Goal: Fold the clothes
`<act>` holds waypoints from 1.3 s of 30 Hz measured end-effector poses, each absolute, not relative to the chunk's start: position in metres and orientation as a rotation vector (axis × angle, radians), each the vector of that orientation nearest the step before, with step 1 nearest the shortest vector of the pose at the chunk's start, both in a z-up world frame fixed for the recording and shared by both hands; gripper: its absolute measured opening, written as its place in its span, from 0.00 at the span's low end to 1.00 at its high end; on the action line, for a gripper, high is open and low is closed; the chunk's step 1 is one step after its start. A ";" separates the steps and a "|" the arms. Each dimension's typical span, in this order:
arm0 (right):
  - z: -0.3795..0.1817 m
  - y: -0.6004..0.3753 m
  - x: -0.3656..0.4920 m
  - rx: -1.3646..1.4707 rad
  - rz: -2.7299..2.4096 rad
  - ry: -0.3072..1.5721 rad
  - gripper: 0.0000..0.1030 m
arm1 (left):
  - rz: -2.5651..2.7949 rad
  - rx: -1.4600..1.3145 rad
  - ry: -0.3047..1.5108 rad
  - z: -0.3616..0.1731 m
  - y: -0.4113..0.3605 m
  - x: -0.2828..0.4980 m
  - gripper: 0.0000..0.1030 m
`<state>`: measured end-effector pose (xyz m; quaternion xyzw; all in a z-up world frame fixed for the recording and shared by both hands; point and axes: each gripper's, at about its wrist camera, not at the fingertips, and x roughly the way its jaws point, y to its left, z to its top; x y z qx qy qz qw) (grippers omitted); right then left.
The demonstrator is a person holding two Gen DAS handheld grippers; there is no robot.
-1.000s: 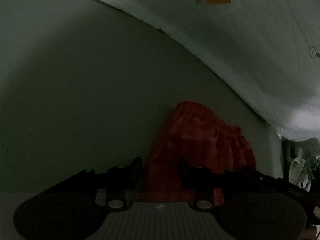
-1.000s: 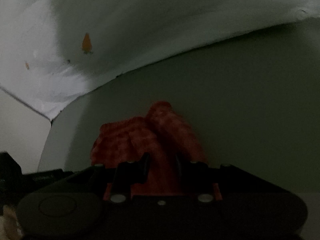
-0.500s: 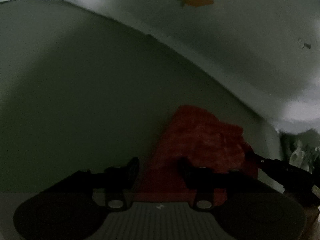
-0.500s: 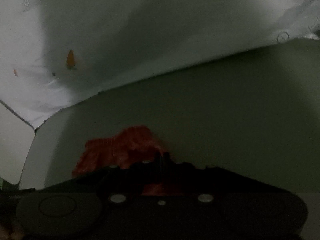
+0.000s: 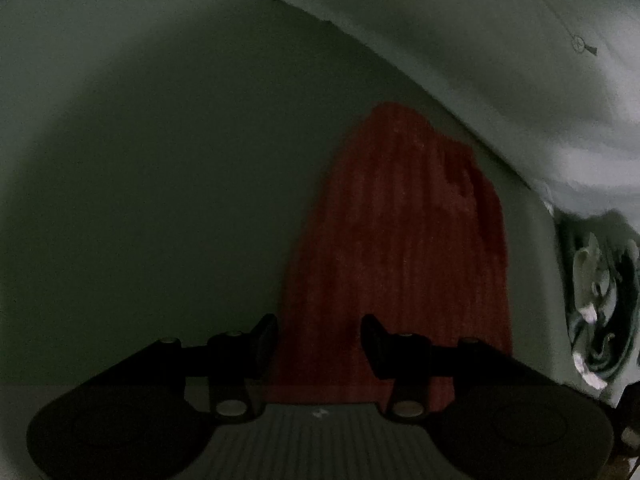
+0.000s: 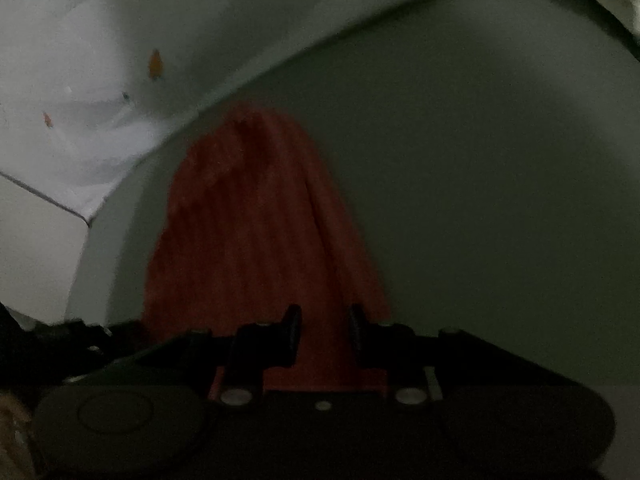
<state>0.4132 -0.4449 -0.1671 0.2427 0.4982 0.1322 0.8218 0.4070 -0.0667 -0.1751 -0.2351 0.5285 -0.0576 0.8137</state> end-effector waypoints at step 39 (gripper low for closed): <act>-0.167 -0.510 0.325 0.802 0.206 1.070 0.36 | -0.098 -0.555 1.171 -0.170 -0.081 0.294 0.48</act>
